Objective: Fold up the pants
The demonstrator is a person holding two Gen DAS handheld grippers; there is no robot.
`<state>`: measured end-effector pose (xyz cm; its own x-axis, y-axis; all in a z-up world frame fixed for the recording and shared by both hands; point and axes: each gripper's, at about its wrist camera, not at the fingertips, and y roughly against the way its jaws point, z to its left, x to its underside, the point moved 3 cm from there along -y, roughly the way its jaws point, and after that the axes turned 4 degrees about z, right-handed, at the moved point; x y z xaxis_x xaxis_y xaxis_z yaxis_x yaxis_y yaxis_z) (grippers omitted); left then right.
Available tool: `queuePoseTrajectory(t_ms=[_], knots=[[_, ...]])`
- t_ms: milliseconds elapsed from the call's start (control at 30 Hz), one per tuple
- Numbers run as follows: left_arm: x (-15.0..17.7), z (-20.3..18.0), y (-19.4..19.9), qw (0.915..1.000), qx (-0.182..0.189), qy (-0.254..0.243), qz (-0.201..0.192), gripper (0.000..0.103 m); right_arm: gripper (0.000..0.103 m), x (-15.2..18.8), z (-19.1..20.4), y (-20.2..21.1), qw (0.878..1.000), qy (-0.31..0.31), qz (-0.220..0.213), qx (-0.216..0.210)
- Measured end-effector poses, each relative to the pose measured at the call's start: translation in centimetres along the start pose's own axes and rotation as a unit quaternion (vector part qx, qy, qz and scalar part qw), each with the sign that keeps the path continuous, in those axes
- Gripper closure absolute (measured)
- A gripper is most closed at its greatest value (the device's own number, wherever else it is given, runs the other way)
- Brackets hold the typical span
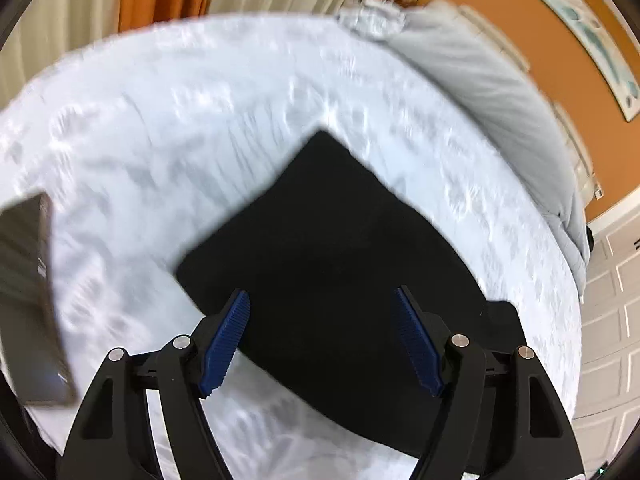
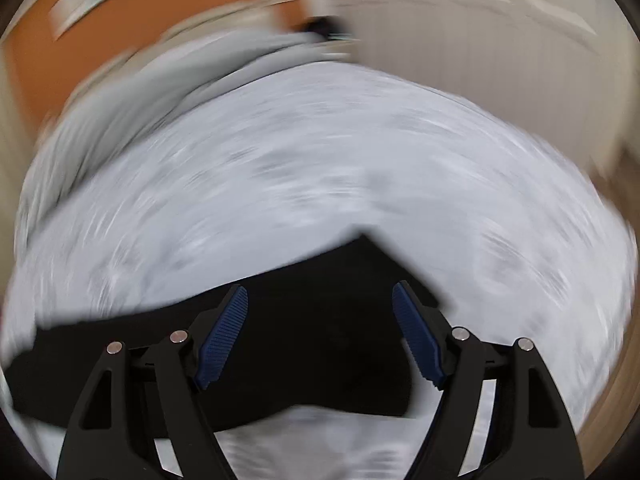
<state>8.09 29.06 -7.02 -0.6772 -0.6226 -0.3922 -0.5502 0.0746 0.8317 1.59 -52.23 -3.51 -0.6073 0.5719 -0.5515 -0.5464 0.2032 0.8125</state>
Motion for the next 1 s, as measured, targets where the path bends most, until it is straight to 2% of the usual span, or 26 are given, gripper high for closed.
queuePoseTrajectory(t_ms=[100,133,233,333,400,467,500,533,567,600,633,667,700,733,767,800,833,867,933,967,1000], knots=[[0.1,0.8,-0.4,0.9986,-0.05,-0.008,0.017,0.027,0.03,0.5,-5.2,0.0,0.995,-0.096,0.016,-0.038],[0.4,1.1,-1.0,0.9981,-0.049,0.008,0.036,0.027,0.03,0.7,-6.0,-0.2,0.993,-0.11,0.022,-0.044],[1.4,1.0,-2.3,0.9959,-0.014,0.05,0.074,0.027,0.03,1.2,-6.7,-1.6,0.99,-0.123,0.056,-0.047],[2.6,0.3,-3.0,0.9938,-0.03,0.055,0.092,0.027,0.03,2.8,-5.8,-2.7,0.979,-0.146,0.116,-0.077],[3.4,0.1,-3.4,0.9925,-0.032,0.056,0.103,0.027,0.03,3.9,-5.4,-2.8,0.972,-0.159,0.139,-0.104],[3.4,0.2,-4.2,0.9911,-0.031,0.06,0.115,0.027,0.061,4.9,-4.8,-4.4,0.968,-0.151,0.165,-0.111],[3.4,0.1,-4.3,0.9909,-0.031,0.061,0.115,0.027,0.084,4.9,-4.1,-4.9,0.97,-0.133,0.172,-0.112],[3.3,0.1,-4.2,0.9912,-0.027,0.063,0.113,0.027,0.087,4.6,-3.2,-4.8,0.972,-0.112,0.17,-0.115],[3.1,0.0,-4.1,0.9918,-0.018,0.065,0.109,0.028,0.087,2.9,-1.5,-2.2,0.984,-0.072,0.113,-0.12],[3.0,0.0,-4.0,0.9923,-0.007,0.067,0.104,0.028,0.092,1.4,0.1,0.8,0.989,-0.032,0.052,-0.131],[2.8,0.1,-3.7,0.9927,-0.002,0.067,0.1,0.028,0.091,0.1,1.6,4.2,0.991,0.013,-0.021,-0.132],[2.6,0.0,-3.4,0.9933,-0.002,0.067,0.094,0.028,0.091,-0.9,3.2,8.0,0.986,0.066,-0.104,-0.114],[2.4,0.1,-3.1,0.9941,-0.007,0.065,0.086,0.028,0.088,-1.5,3.6,9.0,0.985,0.081,-0.131,-0.082],[2.4,0.2,-3.2,0.9941,-0.011,0.064,0.086,0.028,0.076,-1.8,3.0,7.7,0.989,0.071,-0.117,-0.057],[2.4,0.3,-3.4,0.9937,-0.011,0.063,0.092,0.028,0.07,-1.8,1.7,5.4,0.995,0.051,-0.08,-0.041],[2.4,0.3,-3.6,0.9928,-0.009,0.064,0.101,0.028,0.067,-1.2,0.1,2.9,0.999,0.023,-0.036,-0.013],[2.5,0.6,-3.9,0.9915,-0.003,0.071,0.109,0.028,0.067,0.2,-1.9,0.1,0.999,-0.008,0.023,0.038],[2.5,0.7,-3.9,0.9908,0.003,0.077,0.112,0.028,0.067,1.3,-2.8,-1.0,0.997,-0.014,0.059,0.048],[2.5,0.6,-3.8,0.9909,0.01,0.073,0.113,0.028,0.066,2.4,-3.2,-0.6,0.997,-0.019,0.068,0.018],[2.4,0.7,-3.6,0.9915,0.011,0.068,0.11,0.028,0.059,2.8,-3.1,0.4,0.998,-0.029,0.06,-0.014],[2.4,0.5,-3.5,0.9922,0.01,0.063,0.107,0.028,0.04,2.9,-2.8,1.0,0.997,-0.039,0.055,-0.04]])
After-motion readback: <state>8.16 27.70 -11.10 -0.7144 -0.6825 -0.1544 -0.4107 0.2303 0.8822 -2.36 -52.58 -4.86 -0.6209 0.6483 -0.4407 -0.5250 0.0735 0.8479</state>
